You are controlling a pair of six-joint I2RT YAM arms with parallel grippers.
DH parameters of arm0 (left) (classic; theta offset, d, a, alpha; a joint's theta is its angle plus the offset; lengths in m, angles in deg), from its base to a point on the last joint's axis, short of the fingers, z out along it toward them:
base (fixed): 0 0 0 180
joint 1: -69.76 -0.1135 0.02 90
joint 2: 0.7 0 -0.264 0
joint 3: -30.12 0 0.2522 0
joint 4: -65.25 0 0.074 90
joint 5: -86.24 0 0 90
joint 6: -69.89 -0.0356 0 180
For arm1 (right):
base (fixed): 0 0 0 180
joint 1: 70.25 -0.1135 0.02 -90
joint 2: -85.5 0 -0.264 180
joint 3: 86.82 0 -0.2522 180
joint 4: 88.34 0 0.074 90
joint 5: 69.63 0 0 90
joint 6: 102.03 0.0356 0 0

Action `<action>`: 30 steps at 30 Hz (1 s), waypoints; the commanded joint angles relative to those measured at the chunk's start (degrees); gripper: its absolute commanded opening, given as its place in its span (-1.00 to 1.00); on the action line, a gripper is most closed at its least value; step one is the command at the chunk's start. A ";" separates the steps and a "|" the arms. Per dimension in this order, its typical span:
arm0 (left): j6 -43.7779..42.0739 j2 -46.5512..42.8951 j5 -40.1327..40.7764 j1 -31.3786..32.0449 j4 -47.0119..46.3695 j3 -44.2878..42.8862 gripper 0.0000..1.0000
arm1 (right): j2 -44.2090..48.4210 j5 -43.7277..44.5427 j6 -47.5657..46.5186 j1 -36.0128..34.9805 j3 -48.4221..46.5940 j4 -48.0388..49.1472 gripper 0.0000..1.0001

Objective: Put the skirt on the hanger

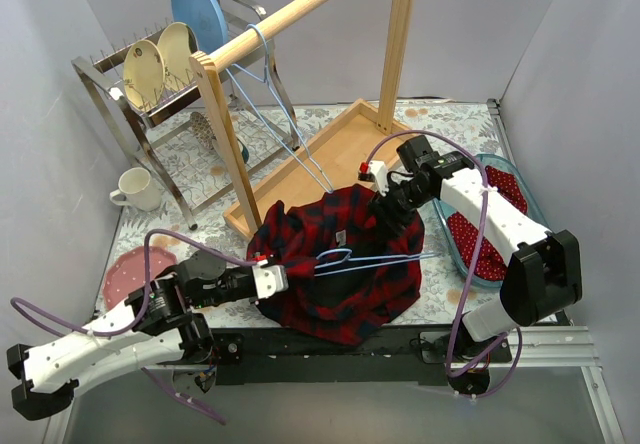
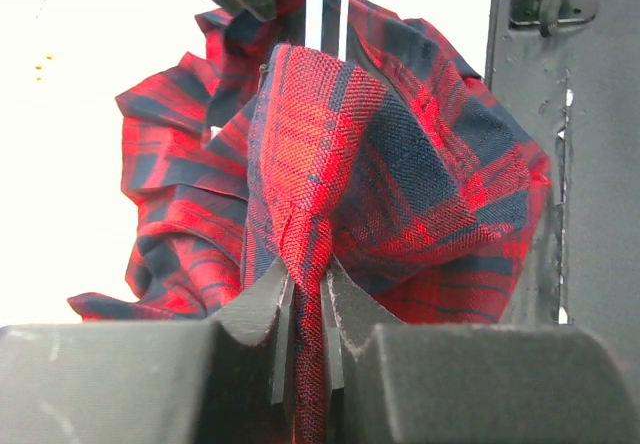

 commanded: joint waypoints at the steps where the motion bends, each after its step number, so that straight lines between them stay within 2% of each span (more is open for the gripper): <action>1: -0.96 -2.02 2.88 -0.12 -0.23 -2.10 -1.00 | 0.22 1.40 -1.71 -0.02 -0.67 -3.79 -0.03; 2: -0.96 -2.19 3.15 -0.03 0.12 -2.36 -1.00 | 0.39 1.40 -1.98 -0.10 -0.24 -4.14 -0.12; 3: -1.05 -2.28 3.85 -0.12 0.30 -2.36 -1.00 | 0.65 1.40 -2.07 -0.02 0.12 -4.14 -0.41; 5: -1.31 -2.98 4.64 -0.12 0.56 -2.36 -1.00 | 1.36 1.66 -2.15 -0.10 1.43 -3.88 -0.71; 6: -1.40 -3.33 5.08 -0.12 0.74 -2.54 -1.00 | 1.71 2.36 -1.72 0.07 1.87 -2.75 -0.93; 7: -1.32 -4.03 5.87 -0.12 1.00 -2.45 -1.00 | 2.67 2.54 -1.54 0.33 2.31 -2.13 -0.97; 14: -1.23 -8.43 12.11 -0.12 2.93 -3.07 -1.00 | 6.19 -2.02 -2.50 8.85 4.95 0.69 -0.97; 22: 0.44 -5.89 15.19 -0.12 5.75 -4.03 -1.00 | 13.57 -9.67 -2.33 14.65 6.71 4.47 -0.97; 30: 1.15 -3.86 16.34 -0.12 6.01 -4.21 -1.00 | 22.01 -8.10 -0.40 17.38 10.05 10.88 -0.97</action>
